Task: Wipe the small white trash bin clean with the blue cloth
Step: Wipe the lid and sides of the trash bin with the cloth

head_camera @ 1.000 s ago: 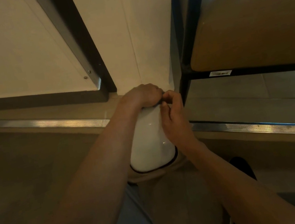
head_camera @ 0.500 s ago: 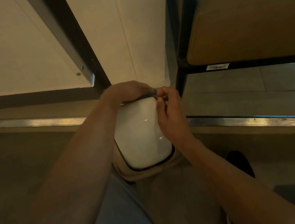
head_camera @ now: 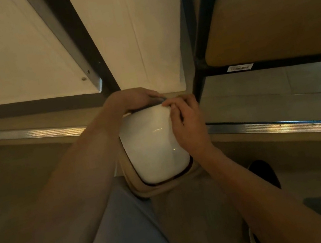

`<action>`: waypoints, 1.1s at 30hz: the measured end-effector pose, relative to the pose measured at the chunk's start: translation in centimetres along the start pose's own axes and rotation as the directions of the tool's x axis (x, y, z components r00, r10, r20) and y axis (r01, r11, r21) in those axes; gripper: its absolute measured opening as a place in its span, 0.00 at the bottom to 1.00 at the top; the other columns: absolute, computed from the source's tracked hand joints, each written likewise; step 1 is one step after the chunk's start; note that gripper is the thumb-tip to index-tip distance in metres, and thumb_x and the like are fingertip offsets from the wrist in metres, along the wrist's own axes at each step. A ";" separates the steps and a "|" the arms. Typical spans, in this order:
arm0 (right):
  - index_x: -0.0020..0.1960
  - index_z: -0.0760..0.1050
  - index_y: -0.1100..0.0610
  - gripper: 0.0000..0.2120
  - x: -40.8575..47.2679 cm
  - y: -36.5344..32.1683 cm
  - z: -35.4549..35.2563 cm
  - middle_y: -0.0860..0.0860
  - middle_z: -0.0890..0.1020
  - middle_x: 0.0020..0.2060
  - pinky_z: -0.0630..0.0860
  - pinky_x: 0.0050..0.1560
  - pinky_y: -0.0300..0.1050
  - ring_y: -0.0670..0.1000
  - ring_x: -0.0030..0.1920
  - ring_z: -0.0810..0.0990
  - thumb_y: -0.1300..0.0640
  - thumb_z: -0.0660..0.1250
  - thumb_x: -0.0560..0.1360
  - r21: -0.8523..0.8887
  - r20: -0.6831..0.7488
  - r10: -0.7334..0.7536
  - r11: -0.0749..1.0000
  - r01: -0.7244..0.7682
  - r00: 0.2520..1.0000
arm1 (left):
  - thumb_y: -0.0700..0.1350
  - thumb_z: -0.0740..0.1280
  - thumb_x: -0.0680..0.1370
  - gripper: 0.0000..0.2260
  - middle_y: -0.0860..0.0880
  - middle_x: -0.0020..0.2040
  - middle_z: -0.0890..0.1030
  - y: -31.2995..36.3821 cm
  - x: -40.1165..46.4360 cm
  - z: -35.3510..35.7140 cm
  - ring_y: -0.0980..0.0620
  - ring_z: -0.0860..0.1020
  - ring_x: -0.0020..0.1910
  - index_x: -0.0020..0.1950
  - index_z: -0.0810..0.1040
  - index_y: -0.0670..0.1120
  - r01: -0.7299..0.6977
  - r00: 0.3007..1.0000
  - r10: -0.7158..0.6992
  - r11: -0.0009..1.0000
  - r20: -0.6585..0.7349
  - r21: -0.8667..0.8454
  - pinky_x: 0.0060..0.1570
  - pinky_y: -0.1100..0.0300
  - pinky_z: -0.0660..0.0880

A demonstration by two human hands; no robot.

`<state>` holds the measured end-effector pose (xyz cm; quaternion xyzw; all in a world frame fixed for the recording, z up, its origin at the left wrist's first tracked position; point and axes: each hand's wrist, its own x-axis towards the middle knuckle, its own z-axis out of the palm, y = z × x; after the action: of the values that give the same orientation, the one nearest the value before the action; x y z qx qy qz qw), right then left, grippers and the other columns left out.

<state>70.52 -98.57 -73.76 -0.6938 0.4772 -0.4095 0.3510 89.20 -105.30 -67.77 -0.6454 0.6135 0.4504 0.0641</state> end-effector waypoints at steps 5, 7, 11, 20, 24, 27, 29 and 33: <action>0.58 0.76 0.49 0.14 0.0 -0.1 0.0 0.49 0.70 0.61 0.73 0.57 0.41 0.50 0.60 0.73 0.49 0.54 0.81 -0.012 0.024 0.026 1.000 -0.026 0.999 | 0.60 0.61 0.82 0.15 0.48 0.60 0.81 -5.3 -5.1 0.1 0.49 0.80 0.54 0.64 0.78 0.57 0.037 0.993 -0.052 0.989 -0.104 -0.141 0.57 0.52 0.77; 0.57 0.76 0.49 0.14 0.0 -0.2 0.0 0.49 0.70 0.60 0.71 0.57 0.38 0.51 0.60 0.73 0.49 0.54 0.81 -0.011 0.031 0.027 1.000 -0.026 0.999 | 0.58 0.60 0.83 0.12 0.46 0.47 0.82 -6.9 -7.6 2.1 0.49 0.78 0.39 0.58 0.78 0.56 0.044 0.969 -0.109 0.959 -0.223 -0.279 0.40 0.55 0.75; 0.57 0.77 0.51 0.16 0.2 -0.3 0.1 0.50 0.71 0.60 0.66 0.55 0.29 0.50 0.60 0.74 0.49 0.53 0.80 -0.013 0.029 0.019 1.000 -0.018 0.999 | 0.54 0.61 0.84 0.09 0.43 0.45 0.82 -7.0 -9.8 5.7 0.47 0.78 0.37 0.53 0.80 0.53 -0.042 0.878 -0.257 0.800 -0.405 -0.598 0.37 0.56 0.72; 0.57 0.77 0.54 0.14 0.2 0.1 0.1 0.50 0.72 0.58 0.73 0.60 0.41 0.51 0.58 0.75 0.54 0.54 0.82 0.007 0.017 -0.012 1.000 0.012 1.000 | 0.45 0.58 0.86 0.11 0.46 0.55 0.81 -1.1 -4.4 0.3 0.46 0.77 0.60 0.55 0.80 0.46 -0.096 0.936 -0.123 0.813 -0.331 -0.574 0.61 0.55 0.73; 0.59 0.76 0.56 0.13 0.2 -0.2 0.1 0.48 0.72 0.56 0.74 0.60 0.47 0.51 0.56 0.75 0.55 0.54 0.82 0.012 0.020 0.009 1.000 -0.010 1.000 | 0.49 0.52 0.88 0.17 0.51 0.62 0.76 1.8 -4.5 1.3 0.51 0.73 0.61 0.69 0.75 0.47 -0.102 0.956 0.086 0.994 -0.282 -0.041 0.60 0.59 0.67; 0.59 0.76 0.55 0.16 0.2 -0.1 0.1 0.47 0.73 0.56 0.73 0.60 0.43 0.50 0.56 0.76 0.53 0.52 0.81 0.012 0.013 0.012 1.000 -0.012 1.000 | 0.53 0.54 0.87 0.15 0.52 0.58 0.79 -1.4 -7.0 4.7 0.51 0.77 0.56 0.67 0.75 0.51 -0.244 0.810 0.239 0.968 -0.536 0.063 0.57 0.56 0.71; 0.59 0.76 0.54 0.16 0.1 -0.3 0.3 0.47 0.74 0.56 0.72 0.59 0.39 0.49 0.56 0.76 0.51 0.52 0.81 0.036 0.046 0.022 0.999 -0.023 0.999 | 0.51 0.55 0.86 0.15 0.53 0.57 0.79 -4.2 -9.4 7.5 0.55 0.77 0.54 0.67 0.76 0.49 -0.313 0.661 0.256 0.948 -0.705 0.051 0.54 0.60 0.70; 0.58 0.76 0.55 0.15 0.3 -0.8 0.4 0.47 0.75 0.54 0.68 0.56 0.29 0.46 0.54 0.76 0.55 0.53 0.82 0.043 0.077 0.020 0.999 -0.023 0.997 | 0.48 0.54 0.87 0.17 0.46 0.56 0.78 -6.3 -8.4 6.4 0.48 0.76 0.55 0.64 0.78 0.42 -0.123 0.712 0.026 0.989 -0.702 -0.088 0.57 0.55 0.70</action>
<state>71.26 -98.63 -73.19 -0.6958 0.4619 -0.3893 0.3886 92.65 -93.58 -68.89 -0.7450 0.5877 0.2139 -0.2319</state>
